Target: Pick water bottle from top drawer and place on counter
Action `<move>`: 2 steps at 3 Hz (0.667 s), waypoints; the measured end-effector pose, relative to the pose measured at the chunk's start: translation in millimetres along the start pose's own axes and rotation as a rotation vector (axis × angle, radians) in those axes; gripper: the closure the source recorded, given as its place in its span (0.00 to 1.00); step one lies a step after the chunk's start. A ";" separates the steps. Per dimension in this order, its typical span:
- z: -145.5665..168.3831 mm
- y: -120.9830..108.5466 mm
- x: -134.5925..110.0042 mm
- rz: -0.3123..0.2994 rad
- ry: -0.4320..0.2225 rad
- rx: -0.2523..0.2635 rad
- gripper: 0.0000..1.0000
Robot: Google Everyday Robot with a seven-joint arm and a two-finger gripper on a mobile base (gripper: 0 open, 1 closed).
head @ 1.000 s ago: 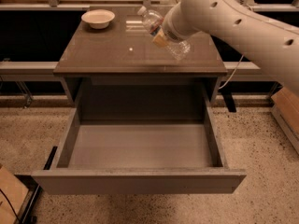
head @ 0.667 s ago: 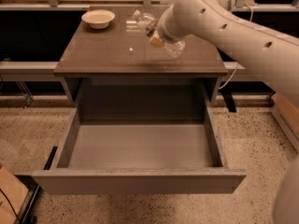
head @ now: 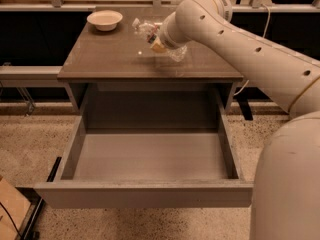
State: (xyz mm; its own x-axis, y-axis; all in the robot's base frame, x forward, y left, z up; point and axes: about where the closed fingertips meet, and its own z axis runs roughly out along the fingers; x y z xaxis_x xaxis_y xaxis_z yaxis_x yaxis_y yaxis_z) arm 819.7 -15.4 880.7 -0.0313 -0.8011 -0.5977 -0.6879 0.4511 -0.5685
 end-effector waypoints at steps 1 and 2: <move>9.9 5.9 0.7 0.021 0.000 -0.044 0.28; 5.9 11.6 2.1 0.031 0.010 -0.066 0.03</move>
Offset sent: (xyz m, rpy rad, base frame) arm -0.0114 0.0019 -0.0079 0.0203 0.0907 0.0129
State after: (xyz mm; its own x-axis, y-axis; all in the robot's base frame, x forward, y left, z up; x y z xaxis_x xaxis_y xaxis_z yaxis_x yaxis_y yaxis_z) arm 815.9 -9.6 869.5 -0.0605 -0.7912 -0.6086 -0.7327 0.4493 -0.5112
